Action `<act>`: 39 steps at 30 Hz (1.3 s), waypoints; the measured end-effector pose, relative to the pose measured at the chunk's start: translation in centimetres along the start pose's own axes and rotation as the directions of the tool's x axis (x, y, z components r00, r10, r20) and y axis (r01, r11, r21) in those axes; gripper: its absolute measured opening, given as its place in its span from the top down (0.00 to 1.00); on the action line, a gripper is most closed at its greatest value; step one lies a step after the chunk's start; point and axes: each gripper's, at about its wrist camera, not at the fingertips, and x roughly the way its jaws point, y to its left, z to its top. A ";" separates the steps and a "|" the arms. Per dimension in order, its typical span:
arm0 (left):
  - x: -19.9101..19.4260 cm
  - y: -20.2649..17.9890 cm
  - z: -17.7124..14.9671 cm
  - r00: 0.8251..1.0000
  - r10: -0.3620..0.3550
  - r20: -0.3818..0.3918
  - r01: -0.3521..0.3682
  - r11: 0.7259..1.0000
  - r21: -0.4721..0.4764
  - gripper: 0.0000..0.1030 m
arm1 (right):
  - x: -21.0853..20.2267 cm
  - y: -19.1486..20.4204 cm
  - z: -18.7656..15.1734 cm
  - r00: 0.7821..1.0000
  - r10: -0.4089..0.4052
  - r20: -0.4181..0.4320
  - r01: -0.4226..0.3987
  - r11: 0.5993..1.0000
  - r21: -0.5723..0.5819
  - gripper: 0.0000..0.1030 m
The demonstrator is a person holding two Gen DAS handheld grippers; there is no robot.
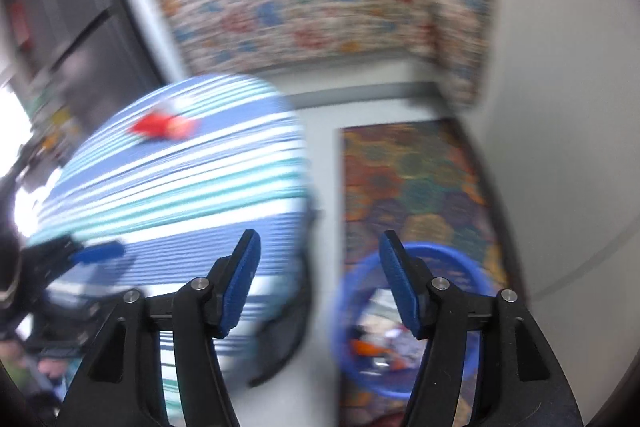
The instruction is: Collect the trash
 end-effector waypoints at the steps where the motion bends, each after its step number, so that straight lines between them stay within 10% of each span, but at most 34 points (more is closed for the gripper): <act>1: -0.3 1.7 -0.5 0.999 0.035 -0.003 -0.035 0.999 -0.023 0.34 | 0.7 2.0 -0.1 0.999 0.035 -0.013 -0.036 0.999 -0.032 0.34; 10: -1.2 12.6 -2.3 0.980 0.197 -0.019 -0.198 0.973 -0.121 0.34 | 8.6 14.0 -0.4 0.990 0.061 -0.128 -0.094 0.958 -0.270 0.32; 24: -0.8 19.2 -1.6 0.982 0.186 -0.008 -0.186 0.978 -0.096 0.02 | 16.2 13.8 5.3 0.991 0.019 -0.130 -0.060 0.945 -0.322 0.04; 32: -0.9 19.9 -1.6 0.983 0.181 -0.006 -0.181 0.979 -0.091 0.02 | 21.7 17.0 11.6 0.996 0.018 -0.085 -0.062 0.835 -0.547 0.05; 39: -0.9 19.8 -1.7 0.984 0.179 -0.006 -0.179 0.980 -0.093 0.02 | 20.8 17.9 11.4 0.985 0.078 -0.152 -0.145 0.854 -0.500 0.65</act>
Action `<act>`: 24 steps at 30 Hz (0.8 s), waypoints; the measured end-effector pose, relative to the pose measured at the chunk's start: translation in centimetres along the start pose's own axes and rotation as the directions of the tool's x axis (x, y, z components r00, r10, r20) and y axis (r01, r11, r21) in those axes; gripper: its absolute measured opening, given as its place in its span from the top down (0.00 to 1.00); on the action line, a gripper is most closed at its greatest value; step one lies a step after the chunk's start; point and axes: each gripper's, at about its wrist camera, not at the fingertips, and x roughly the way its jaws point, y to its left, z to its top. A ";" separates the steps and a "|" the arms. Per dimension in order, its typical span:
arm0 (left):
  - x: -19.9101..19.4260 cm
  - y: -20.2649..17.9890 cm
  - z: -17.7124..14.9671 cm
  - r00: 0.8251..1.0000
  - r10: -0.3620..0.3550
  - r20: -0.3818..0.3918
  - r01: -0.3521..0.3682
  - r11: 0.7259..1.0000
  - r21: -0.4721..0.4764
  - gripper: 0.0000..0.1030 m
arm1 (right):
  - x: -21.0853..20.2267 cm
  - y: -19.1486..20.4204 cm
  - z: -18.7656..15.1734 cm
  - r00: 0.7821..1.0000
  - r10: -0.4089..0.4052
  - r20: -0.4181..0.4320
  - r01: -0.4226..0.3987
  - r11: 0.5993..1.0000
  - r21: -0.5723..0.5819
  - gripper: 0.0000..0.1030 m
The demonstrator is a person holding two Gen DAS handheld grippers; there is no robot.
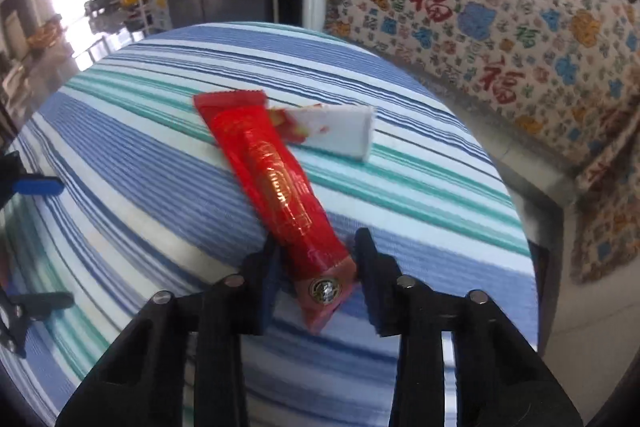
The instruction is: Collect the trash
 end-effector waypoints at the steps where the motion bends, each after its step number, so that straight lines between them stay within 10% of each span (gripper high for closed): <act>1: 0.0 0.0 0.0 1.000 0.000 0.000 0.000 1.000 -0.001 0.02 | -1.0 0.4 -0.9 1.000 -0.001 -0.006 0.002 1.000 0.024 0.66; 7: -0.6 0.5 0.8 0.999 -0.009 0.034 0.010 1.000 -0.028 0.04 | -8.6 1.3 -9.3 0.998 -0.013 -0.068 0.035 0.941 0.336 0.66; 17: 3.3 -4.4 13.1 0.989 -0.030 0.145 -0.003 0.974 0.227 0.07 | -11.4 2.5 -14.5 0.999 0.001 -0.039 0.015 0.910 0.414 0.67; 23: 7.7 -5.2 15.4 0.991 -0.049 0.124 0.015 0.965 0.263 0.42 | -11.2 2.5 -14.2 0.999 0.004 -0.032 0.009 0.916 0.402 0.71; 24: 8.2 -5.4 15.4 0.991 -0.054 0.119 0.019 0.960 0.280 0.61 | -11.2 2.4 -14.2 0.999 -0.001 -0.032 0.014 0.916 0.401 0.73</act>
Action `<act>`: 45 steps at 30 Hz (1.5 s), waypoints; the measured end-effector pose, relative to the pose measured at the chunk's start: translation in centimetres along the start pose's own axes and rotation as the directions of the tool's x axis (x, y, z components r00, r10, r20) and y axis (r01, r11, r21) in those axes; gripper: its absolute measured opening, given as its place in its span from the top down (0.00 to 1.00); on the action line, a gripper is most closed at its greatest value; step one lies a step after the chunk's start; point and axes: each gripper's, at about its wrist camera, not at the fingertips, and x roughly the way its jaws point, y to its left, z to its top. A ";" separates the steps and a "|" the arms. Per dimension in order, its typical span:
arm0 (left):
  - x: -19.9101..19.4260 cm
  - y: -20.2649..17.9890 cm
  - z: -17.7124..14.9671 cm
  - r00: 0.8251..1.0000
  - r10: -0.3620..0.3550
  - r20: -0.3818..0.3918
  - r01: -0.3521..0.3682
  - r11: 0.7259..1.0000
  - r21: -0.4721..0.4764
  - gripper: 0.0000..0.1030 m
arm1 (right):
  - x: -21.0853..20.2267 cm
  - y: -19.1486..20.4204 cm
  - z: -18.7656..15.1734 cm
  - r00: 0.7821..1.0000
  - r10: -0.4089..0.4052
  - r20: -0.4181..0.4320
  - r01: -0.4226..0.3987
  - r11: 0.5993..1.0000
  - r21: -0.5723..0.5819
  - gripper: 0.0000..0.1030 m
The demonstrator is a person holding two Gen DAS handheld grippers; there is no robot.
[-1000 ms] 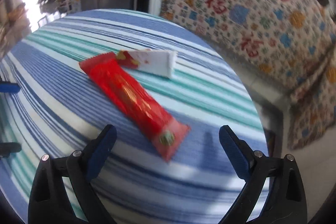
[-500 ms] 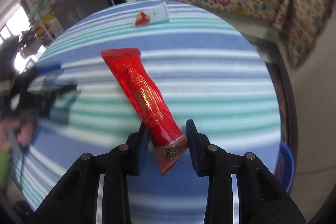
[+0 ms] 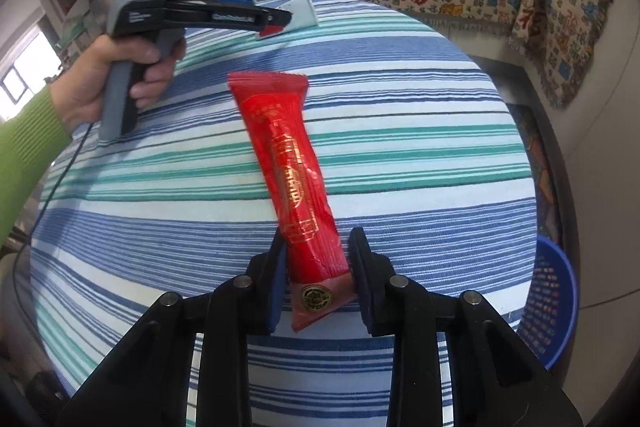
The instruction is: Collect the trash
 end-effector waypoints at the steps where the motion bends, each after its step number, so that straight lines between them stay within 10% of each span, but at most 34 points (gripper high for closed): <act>1: 0.5 -0.2 0.0 1.000 -0.007 -0.014 0.007 1.000 0.011 0.86 | -0.1 0.0 -0.1 1.000 -0.003 0.004 0.003 1.000 0.003 0.73; 8: -3.9 1.8 -2.5 1.000 0.017 -0.011 -0.018 0.984 -0.177 0.92 | -0.6 -0.4 1.3 0.999 0.005 0.045 -0.007 0.999 0.047 0.75; 17: -15.4 1.1 -13.7 0.996 0.036 -0.084 -0.061 0.946 -0.317 0.92 | 1.3 3.8 2.6 0.996 0.030 0.078 -0.032 0.999 0.022 0.71; 19: -16.7 1.1 -15.7 0.996 0.053 -0.071 -0.074 0.940 -0.334 0.88 | 1.8 4.7 2.3 0.996 0.026 0.081 -0.026 1.000 -0.002 0.56; 20: -17.2 1.1 -16.6 0.996 0.059 -0.066 -0.078 0.938 -0.339 0.86 | 2.0 4.9 2.0 0.997 0.020 0.080 -0.020 1.000 -0.010 0.32; 22: -17.8 1.5 -18.1 0.996 0.058 -0.069 -0.079 0.932 -0.354 0.37 | 2.0 5.2 1.2 0.996 -0.004 0.093 0.006 1.000 -0.026 0.22; 24: -18.4 2.2 -19.3 0.995 0.083 -0.051 -0.096 0.920 -0.381 0.20 | 2.3 5.5 0.8 0.997 -0.030 0.073 0.035 0.997 -0.066 0.21; 33: -17.1 1.7 -21.6 0.993 0.025 -0.117 -0.059 0.954 -0.295 0.20 | 3.4 6.3 -0.1 0.996 -0.070 0.058 0.078 0.986 -0.146 0.02; 45: -16.8 1.9 -21.8 0.993 0.027 -0.117 -0.060 0.957 -0.283 0.11 | 4.3 6.5 0.8 0.996 -0.067 0.052 0.075 0.984 -0.161 0.00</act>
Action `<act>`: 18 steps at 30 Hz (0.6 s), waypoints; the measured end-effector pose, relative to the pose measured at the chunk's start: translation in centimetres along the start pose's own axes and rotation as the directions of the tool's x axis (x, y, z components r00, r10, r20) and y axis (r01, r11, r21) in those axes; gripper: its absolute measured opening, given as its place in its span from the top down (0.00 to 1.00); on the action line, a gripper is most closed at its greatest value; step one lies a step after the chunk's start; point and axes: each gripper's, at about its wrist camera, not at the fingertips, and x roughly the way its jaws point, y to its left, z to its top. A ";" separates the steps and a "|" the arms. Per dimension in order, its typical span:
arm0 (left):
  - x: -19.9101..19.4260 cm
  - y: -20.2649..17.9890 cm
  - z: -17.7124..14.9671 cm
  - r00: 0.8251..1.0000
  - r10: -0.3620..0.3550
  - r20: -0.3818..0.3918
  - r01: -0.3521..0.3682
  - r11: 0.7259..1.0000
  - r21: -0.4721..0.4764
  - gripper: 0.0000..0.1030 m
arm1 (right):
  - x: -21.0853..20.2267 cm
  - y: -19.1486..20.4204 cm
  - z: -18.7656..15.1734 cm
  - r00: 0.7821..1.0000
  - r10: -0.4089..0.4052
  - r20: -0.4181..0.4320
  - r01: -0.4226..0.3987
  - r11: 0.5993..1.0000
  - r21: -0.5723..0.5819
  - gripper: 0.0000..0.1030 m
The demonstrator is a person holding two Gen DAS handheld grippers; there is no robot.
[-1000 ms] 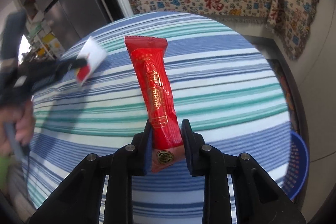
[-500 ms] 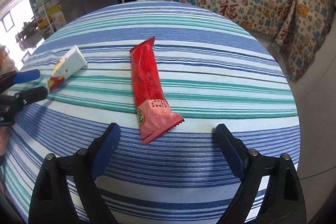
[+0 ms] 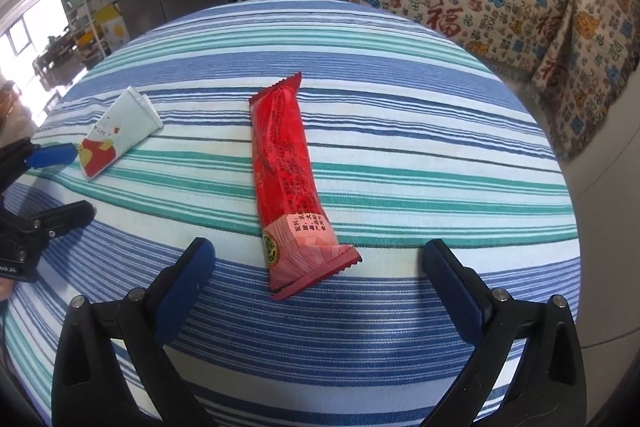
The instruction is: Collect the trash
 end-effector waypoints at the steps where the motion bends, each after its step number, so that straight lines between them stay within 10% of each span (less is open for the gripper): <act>1: 0.1 0.1 0.0 1.000 0.001 0.000 -0.001 1.000 0.001 0.10 | 0.0 0.0 0.0 1.000 0.000 0.000 0.000 1.000 0.000 0.00; 18: -2.4 1.0 0.8 0.999 0.005 0.054 -0.008 0.999 0.049 0.10 | -1.3 -0.8 1.4 0.997 0.073 0.015 -0.073 0.997 0.009 0.13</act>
